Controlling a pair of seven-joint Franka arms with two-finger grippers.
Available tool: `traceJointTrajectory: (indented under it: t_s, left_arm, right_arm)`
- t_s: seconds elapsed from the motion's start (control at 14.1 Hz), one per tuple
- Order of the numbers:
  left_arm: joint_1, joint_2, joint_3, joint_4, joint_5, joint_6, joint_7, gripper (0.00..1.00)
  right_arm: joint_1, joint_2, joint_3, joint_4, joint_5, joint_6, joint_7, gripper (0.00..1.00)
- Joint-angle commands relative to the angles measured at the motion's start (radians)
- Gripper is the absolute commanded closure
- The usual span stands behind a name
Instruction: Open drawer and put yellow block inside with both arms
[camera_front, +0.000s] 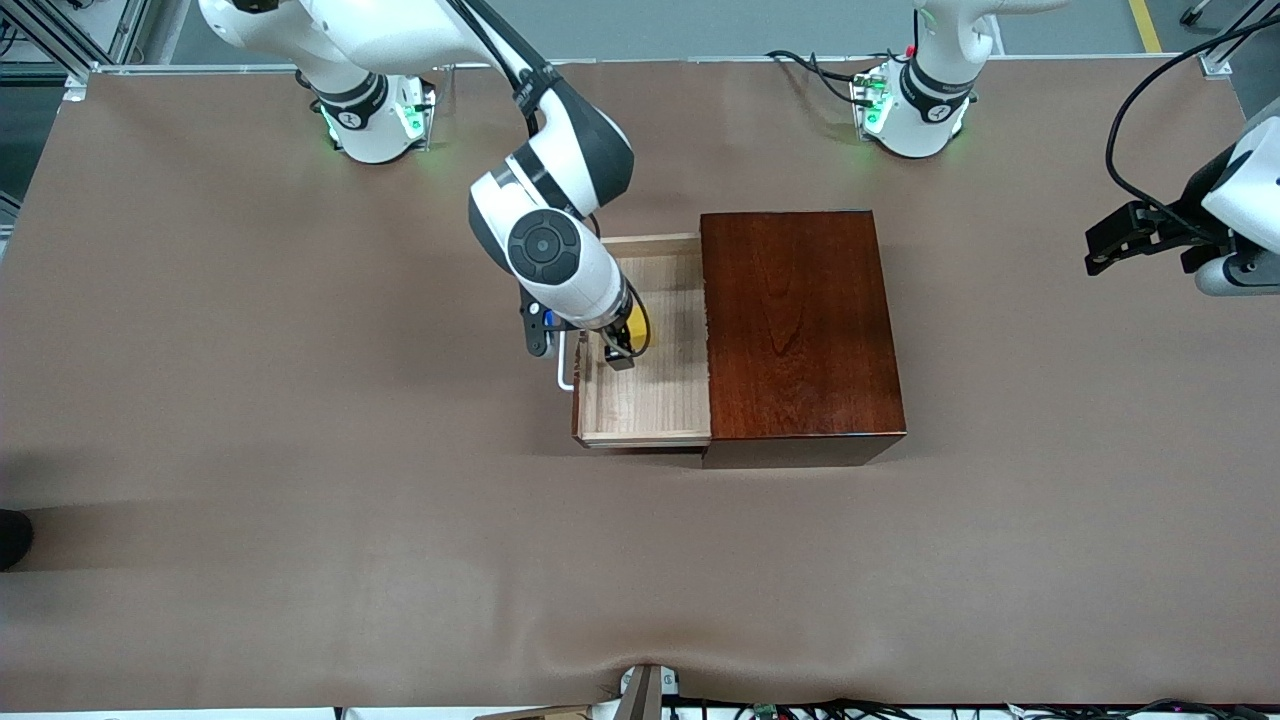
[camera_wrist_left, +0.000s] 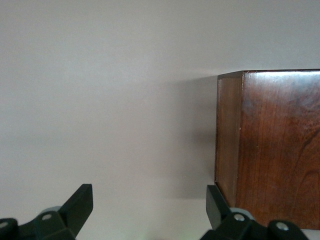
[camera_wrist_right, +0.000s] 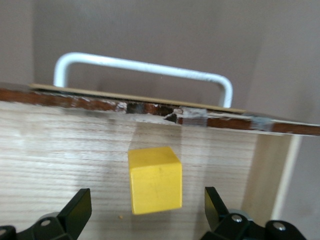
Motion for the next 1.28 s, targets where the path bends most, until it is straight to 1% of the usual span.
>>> traceJointTrajectory:
  t_s: [0.0, 0.07, 0.14, 0.21, 0.28, 0.5, 0.71, 0.92, 1.07, 1.21]
  left_arm:
    - [0.009, 0.006, -0.005, 0.016, -0.009, -0.005, 0.014, 0.00]
    - [0.009, 0.004, -0.005, 0.016, -0.009, -0.005, 0.013, 0.00]
    - [0.009, 0.006, -0.005, 0.016, -0.009, -0.005, 0.014, 0.00]
    - [0.009, 0.004, -0.005, 0.016, -0.009, -0.005, 0.014, 0.00]
    - [0.009, 0.006, -0.004, 0.016, -0.008, -0.005, 0.014, 0.00]
    - [0.009, 0.004, -0.005, 0.016, -0.008, -0.005, 0.016, 0.00]
    - [0.007, 0.001, -0.007, 0.013, -0.009, -0.012, 0.016, 0.00]
    - [0.006, -0.008, -0.012, -0.001, -0.009, -0.034, 0.011, 0.00]
    - [0.009, -0.013, -0.012, -0.001, -0.009, -0.037, 0.014, 0.00]
    - [0.009, -0.013, -0.012, 0.004, -0.009, -0.040, 0.016, 0.00]
  right_arm:
    - [-0.020, -0.012, 0.004, 0.101, -0.137, -0.130, -0.096, 0.00]
    - [-0.005, -0.030, 0.004, 0.115, -0.229, -0.161, -0.136, 0.00]
    - [-0.006, -0.053, 0.004, 0.118, -0.286, -0.176, -0.147, 0.00]
    - [-0.019, -0.065, 0.002, 0.118, -0.296, -0.178, -0.154, 0.00]
    - [-0.037, -0.084, 0.002, 0.118, -0.302, -0.178, -0.169, 0.00]
    - [-0.103, -0.154, 0.004, 0.118, -0.287, -0.183, -0.360, 0.00]
    - [-0.166, -0.183, 0.002, 0.120, -0.290, -0.287, -0.475, 0.00]
    - [-0.238, -0.251, 0.002, 0.120, -0.270, -0.343, -0.632, 0.00]
    - [-0.298, -0.280, 0.002, 0.120, -0.252, -0.400, -0.727, 0.00]
    - [-0.331, -0.308, 0.002, 0.120, -0.249, -0.440, -0.831, 0.00]
